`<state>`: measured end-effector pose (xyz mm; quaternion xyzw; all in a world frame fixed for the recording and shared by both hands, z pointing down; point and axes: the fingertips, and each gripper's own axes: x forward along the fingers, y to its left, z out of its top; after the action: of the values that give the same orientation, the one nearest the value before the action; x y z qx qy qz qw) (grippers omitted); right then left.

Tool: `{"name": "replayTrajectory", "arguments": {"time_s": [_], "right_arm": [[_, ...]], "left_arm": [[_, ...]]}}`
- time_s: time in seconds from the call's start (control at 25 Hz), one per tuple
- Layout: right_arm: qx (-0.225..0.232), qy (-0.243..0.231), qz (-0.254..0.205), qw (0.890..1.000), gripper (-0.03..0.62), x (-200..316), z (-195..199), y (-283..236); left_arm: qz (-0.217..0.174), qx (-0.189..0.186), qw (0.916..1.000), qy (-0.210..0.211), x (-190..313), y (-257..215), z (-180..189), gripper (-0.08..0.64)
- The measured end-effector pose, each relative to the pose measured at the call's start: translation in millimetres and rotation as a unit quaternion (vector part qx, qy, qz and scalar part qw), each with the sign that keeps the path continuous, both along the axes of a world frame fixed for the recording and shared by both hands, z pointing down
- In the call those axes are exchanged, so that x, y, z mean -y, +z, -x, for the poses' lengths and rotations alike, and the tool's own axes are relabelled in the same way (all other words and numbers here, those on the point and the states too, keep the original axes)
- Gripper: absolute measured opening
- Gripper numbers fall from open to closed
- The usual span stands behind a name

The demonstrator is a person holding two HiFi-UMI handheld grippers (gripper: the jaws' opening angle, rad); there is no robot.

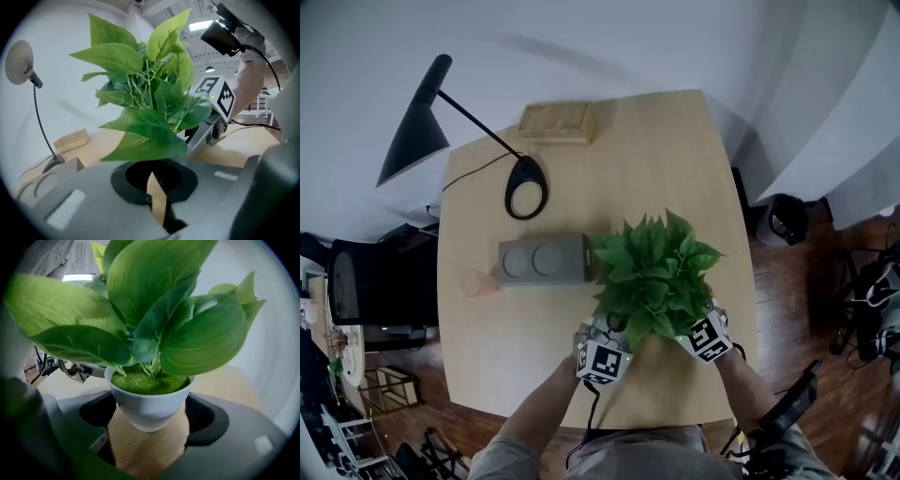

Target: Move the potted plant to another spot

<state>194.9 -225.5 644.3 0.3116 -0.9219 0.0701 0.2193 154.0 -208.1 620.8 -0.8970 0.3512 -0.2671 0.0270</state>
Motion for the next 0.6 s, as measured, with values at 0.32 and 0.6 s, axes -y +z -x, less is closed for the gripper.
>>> {"name": "replayTrajectory", "arguments": {"time_s": [0.32,0.6], "right_arm": [[0.001,0.004,-0.013,1.000,0.507,11,3,-3],[0.020,-0.005,-0.008,1.000,0.497,10,3,-13]], "left_arm": [[-0.007,0.011,0.9995,0.028,-6,1,-11,0.002],[-0.016,0.011,0.9995,0.025,-9,-11,-12,0.002]]}}
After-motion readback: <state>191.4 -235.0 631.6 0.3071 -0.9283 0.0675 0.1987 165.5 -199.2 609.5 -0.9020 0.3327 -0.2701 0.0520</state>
